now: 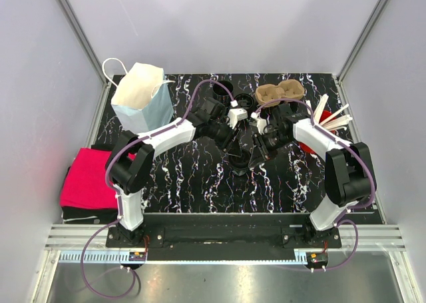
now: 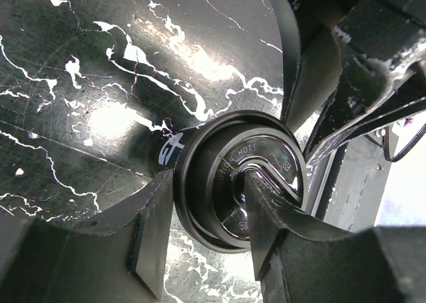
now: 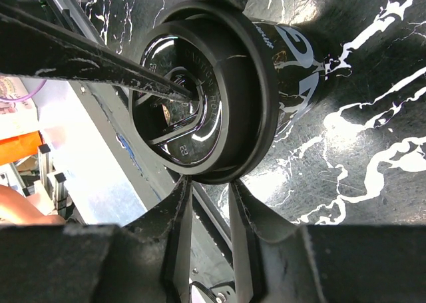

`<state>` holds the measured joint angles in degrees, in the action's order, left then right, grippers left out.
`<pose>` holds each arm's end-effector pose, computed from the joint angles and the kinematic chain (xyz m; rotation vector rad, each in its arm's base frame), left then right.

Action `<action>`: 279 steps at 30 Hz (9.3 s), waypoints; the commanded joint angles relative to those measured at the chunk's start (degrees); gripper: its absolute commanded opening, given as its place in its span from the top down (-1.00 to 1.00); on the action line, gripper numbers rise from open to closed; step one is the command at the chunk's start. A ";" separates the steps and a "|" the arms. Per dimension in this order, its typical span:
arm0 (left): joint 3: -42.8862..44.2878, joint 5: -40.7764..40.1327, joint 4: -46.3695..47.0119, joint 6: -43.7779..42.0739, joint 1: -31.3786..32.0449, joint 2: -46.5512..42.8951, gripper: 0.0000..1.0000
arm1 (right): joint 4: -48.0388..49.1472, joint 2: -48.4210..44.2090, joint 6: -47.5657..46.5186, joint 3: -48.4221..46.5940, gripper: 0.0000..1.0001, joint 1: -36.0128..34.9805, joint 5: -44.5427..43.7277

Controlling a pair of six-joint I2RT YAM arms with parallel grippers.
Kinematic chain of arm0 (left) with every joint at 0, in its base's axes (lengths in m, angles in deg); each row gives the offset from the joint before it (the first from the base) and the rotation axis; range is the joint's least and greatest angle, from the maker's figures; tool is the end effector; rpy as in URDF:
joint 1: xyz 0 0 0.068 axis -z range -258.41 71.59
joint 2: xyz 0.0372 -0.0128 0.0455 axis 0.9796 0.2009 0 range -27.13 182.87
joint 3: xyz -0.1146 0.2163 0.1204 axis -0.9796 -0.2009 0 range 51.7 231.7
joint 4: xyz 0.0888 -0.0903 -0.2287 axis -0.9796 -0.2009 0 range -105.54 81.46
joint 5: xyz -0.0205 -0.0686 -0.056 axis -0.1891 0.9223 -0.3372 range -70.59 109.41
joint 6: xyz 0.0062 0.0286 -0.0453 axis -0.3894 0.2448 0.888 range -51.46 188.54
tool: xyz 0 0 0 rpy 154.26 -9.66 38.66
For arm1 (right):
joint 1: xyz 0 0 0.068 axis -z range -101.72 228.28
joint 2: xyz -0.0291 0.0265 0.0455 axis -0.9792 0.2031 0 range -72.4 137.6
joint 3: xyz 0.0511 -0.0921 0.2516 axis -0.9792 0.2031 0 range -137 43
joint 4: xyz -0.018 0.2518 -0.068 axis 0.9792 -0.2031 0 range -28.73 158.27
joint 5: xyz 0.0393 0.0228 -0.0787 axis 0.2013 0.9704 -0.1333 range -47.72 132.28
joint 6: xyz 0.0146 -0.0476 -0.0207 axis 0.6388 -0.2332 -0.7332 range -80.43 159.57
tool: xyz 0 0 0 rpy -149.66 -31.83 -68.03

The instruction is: Pack the takeout coffee

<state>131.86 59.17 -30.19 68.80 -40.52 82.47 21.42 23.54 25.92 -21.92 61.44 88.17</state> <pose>0.3136 -0.2729 0.2151 1.1045 2.2548 -1.1388 0.2884 0.1140 0.2047 -0.8357 2.6001 1.1626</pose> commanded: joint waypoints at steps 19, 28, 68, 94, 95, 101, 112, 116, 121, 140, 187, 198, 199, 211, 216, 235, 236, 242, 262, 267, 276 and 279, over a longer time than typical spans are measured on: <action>-5.89 -14.46 -5.07 -6.49 0.61 4.66 0.22 | 9.15 6.81 -0.76 0.24 0.62 -5.04 -19.87; -5.45 -11.38 -4.45 -6.14 0.08 4.39 0.20 | 10.37 6.45 -0.59 0.59 0.64 -5.31 -23.38; -0.89 -6.90 -5.68 -5.61 -2.29 1.32 -0.27 | 7.30 -2.78 -0.77 -4.59 -0.12 -2.06 -10.74; 5.01 -3.38 -5.69 -3.94 -3.26 -0.79 -0.55 | 4.93 0.74 2.75 -9.69 -0.26 -1.09 -3.71; 5.01 -3.29 -5.77 -3.94 -3.17 -0.71 -0.56 | 4.75 1.17 3.01 -9.95 -0.27 -1.09 -3.44; 5.44 -2.07 -5.60 -3.77 -3.43 -1.50 -0.57 | 4.40 2.93 3.89 -11.27 -0.32 -1.09 -1.24; 7.64 2.50 -4.89 -2.45 -5.02 -3.17 -0.63 | 4.57 3.90 4.42 -11.36 -0.37 -1.18 -1.15; 5.72 3.21 -6.39 -4.11 -5.89 -5.61 -0.63 | 5.01 3.64 4.77 -10.75 -0.38 -1.35 -1.68; -2.01 5.23 -7.79 -7.01 -8.35 -10.02 -0.64 | 5.80 3.11 5.04 -9.96 -0.40 -1.79 -1.59; -12.92 10.33 -5.16 -4.83 -8.18 -12.75 -0.64 | 6.07 3.81 4.95 -9.61 -0.45 -5.13 -6.86; -15.91 15.95 6.09 8.80 -8.45 -4.05 -0.15 | 8.27 7.15 5.21 -7.76 -0.06 -6.98 -7.66; -16.61 21.31 8.11 12.31 -9.50 -2.38 -0.12 | 8.53 6.98 5.21 -7.15 -0.05 -6.89 -8.01; -16.62 21.58 8.29 12.84 -9.50 -2.11 -0.03 | 8.62 6.98 5.21 -7.14 -0.05 -6.89 -8.01; -16.26 25.18 8.99 16.01 -9.50 0.70 0.35 | 9.23 6.98 5.30 -6.35 -0.01 -6.89 -8.36; -18.89 29.56 15.29 19.16 -9.68 -1.32 -0.01 | 9.41 6.72 5.21 -6.00 0.00 -6.89 -8.36; -23.74 32.04 29.73 31.04 -12.14 -2.29 0.01 | 9.94 6.45 5.30 -5.47 0.01 -6.89 -8.54; -23.82 32.21 30.08 31.30 -12.22 -2.20 0.03 | 9.85 6.45 5.30 -5.47 0.01 -6.98 -8.54; -24.88 34.23 35.26 35.78 -12.49 -1.50 0.02 | 9.94 6.45 5.21 -5.30 0.01 -6.89 -8.62; -23.38 33.18 31.14 35.61 -12.14 0.35 0.31 | 10.55 6.10 5.04 -4.33 0.06 -6.89 -9.41; -22.68 32.74 29.91 35.26 -12.05 1.14 0.43 | 10.73 6.27 4.95 -4.07 0.09 -6.89 -9.85; -20.04 29.85 21.83 29.99 -11.08 1.67 0.74 | 12.39 4.52 4.25 -1.79 0.13 -7.07 -12.84; -19.52 28.35 19.46 28.58 -10.82 1.75 0.84 | 13.36 3.64 4.07 -0.73 0.14 -7.15 -13.89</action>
<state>109.70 93.58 -8.20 102.89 -52.35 83.30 35.21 27.02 33.26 -26.12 55.41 83.45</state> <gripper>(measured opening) 0.197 0.436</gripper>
